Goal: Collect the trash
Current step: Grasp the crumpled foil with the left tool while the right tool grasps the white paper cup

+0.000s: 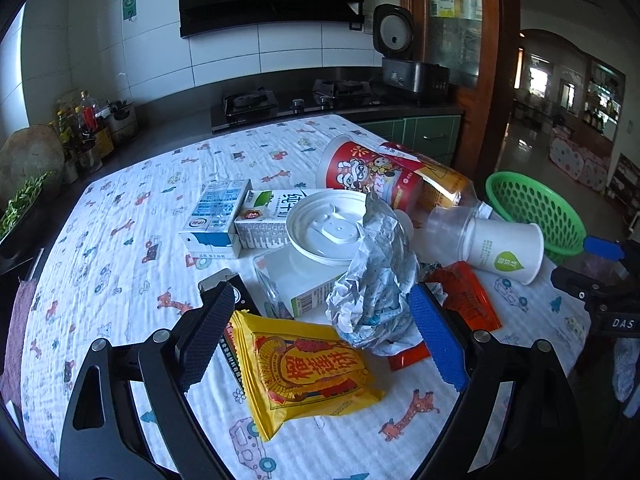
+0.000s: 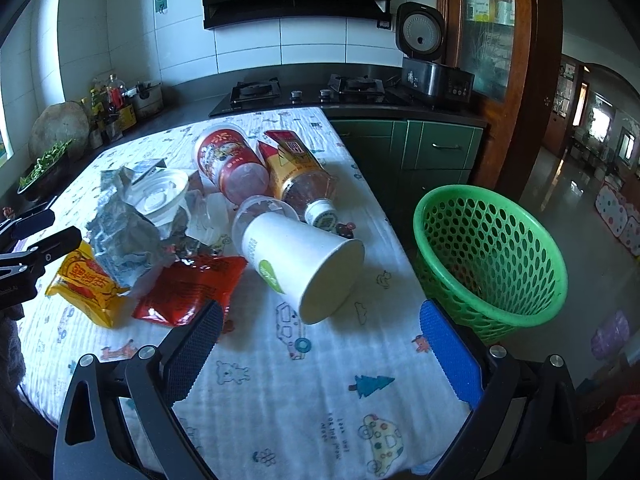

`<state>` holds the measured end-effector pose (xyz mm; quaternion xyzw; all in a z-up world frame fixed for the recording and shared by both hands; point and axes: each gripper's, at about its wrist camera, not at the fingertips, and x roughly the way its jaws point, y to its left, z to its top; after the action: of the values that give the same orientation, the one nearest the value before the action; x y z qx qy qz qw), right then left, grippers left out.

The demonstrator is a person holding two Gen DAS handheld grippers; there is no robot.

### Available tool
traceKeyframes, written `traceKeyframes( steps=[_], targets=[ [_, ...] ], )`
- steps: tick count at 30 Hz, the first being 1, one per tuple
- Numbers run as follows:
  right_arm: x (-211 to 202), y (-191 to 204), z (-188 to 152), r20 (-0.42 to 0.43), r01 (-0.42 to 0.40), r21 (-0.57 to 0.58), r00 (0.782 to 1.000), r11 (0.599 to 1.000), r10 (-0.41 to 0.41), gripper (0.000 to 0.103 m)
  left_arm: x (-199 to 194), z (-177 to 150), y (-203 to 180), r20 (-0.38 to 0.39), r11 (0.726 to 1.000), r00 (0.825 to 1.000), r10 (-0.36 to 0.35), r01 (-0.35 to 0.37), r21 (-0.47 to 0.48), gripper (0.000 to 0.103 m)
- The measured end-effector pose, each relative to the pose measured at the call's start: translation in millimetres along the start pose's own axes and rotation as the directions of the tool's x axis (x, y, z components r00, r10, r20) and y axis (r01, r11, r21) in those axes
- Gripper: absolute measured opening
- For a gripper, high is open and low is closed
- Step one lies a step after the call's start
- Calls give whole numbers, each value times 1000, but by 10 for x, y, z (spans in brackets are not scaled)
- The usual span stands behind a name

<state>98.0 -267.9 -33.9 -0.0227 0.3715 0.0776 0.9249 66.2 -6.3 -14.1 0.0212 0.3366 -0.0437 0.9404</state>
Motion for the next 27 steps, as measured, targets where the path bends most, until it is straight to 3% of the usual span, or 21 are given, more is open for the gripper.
traceKeyframes(
  steps=[12,21,27],
  targets=[
    [523,-221,180,-54,-134,50,989,990,136,95,279,53,-80,-49,997,996,-70,72,34,80],
    [810,-187,254,-85,-192,18,977,981,193,95,423,115,-103,-83,989,987,-136,140,48,77],
    [840,-140,231,-84,-211,-4,974,977,210,92,460,101,-164,-108,978,975,-192,200,66,56]
  ],
)
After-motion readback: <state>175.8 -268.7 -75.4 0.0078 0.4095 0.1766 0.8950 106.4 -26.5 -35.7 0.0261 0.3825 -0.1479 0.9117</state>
